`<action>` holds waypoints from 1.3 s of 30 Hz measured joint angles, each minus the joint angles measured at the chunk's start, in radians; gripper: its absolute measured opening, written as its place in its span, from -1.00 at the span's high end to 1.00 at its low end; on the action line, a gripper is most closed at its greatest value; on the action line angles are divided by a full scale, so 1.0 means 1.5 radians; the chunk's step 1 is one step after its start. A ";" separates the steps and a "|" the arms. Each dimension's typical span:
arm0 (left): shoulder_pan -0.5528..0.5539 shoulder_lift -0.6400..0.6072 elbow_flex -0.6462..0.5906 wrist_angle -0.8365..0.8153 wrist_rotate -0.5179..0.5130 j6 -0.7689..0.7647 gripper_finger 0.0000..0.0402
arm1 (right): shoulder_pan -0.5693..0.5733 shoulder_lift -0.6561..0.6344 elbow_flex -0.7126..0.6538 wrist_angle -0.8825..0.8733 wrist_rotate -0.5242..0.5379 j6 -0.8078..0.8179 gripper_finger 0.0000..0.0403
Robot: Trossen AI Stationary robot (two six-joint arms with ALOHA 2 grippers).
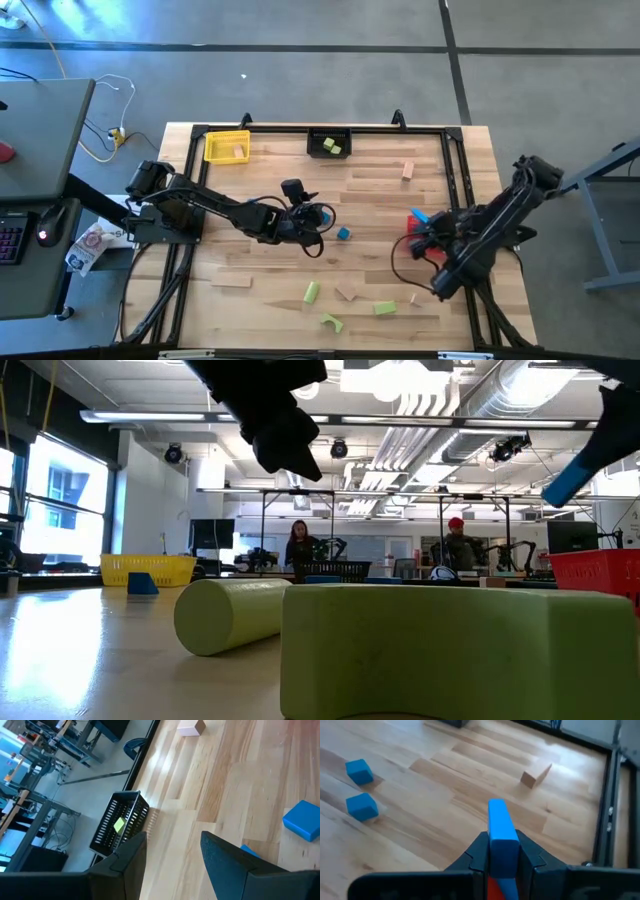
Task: Sort & place blocks by color
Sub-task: Put the blue block into the red basket
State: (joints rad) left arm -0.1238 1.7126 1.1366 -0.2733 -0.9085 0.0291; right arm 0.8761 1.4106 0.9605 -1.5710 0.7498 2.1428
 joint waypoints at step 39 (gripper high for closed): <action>0.000 0.000 0.000 0.000 0.001 -0.002 0.14 | 0.059 -0.085 -0.145 0.222 -0.135 0.004 0.72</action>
State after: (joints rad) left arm -0.1238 1.7126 1.1366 -0.2733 -0.9077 0.0254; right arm 0.9649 1.2823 0.7425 -1.2375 0.5470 2.1491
